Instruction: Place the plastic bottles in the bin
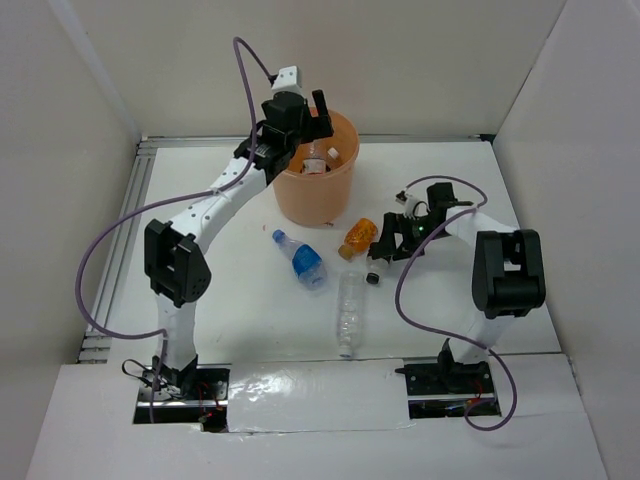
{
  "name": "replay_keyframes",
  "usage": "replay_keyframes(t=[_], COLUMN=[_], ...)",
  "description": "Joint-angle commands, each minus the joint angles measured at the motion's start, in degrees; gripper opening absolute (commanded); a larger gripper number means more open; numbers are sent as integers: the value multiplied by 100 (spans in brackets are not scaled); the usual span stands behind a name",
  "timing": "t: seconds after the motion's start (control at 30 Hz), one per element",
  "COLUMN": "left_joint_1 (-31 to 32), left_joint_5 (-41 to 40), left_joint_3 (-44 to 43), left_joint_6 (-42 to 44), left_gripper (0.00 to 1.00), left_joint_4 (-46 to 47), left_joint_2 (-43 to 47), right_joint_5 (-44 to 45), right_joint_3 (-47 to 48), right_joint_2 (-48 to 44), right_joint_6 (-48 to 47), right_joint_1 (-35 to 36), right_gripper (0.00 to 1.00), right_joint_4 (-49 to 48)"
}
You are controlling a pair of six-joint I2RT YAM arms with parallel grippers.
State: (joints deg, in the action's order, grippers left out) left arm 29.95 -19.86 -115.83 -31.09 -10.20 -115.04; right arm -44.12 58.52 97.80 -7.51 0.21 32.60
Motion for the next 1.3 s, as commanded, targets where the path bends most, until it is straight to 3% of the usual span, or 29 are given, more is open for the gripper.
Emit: replay_keyframes(t=[0.0,0.07,0.17,0.2,0.3,0.4,0.47,0.57,0.77,0.87,0.97,1.07,1.27], left_joint_1=[168,439,878,985,1451,1829,1943,1997,1944,1944,1944,1891,1891], left_joint_5=[-61,-341,-650,-738,-1072,-1188,-1187,-1134,-678,-616,-555,-502,-502], left_joint_3=[191,673,2262,3154,4816,6067,6414,6565,6196,6003,5923,5818,5888], left_joint_6=[410,568,552,351,-536,-1457,-1907,-1997,-1980,-2103,-2103,-2050,-2173], left_gripper=[100,100,100,100,100,100,100,100,100,100,100,100,100], left_joint_4=[308,360,501,501,115,-202,-264,-264,-149,-272,-159,-97,-97], left_joint_2=[771,1289,2633,3297,4128,4710,4763,4422,3569,3103,2831,2654,2496], right_joint_5=[385,570,1246,1622,2046,2267,2267,2110,1356,812,441,613,1334], right_joint_3=[195,142,194,195,134,80,150,396,1862,2584,2883,3497,5502], right_joint_2=[160,308,485,486,486,363,232,-58,-1183,-1491,-1615,-1186,791], right_joint_6=[495,941,1382,1444,1506,1446,1306,972,-136,-391,-392,-392,-366], right_joint_1=[260,340,541,542,542,393,270,68,-73,154,628,1347,2176], right_gripper=[99,99,95,88,80,61,40,16,12,12,13,18,36], right_joint_4=[-534,-893,-1106,-1107,-1107,-984,-783,-475,-70,-604,-1745,-2503,-2109])
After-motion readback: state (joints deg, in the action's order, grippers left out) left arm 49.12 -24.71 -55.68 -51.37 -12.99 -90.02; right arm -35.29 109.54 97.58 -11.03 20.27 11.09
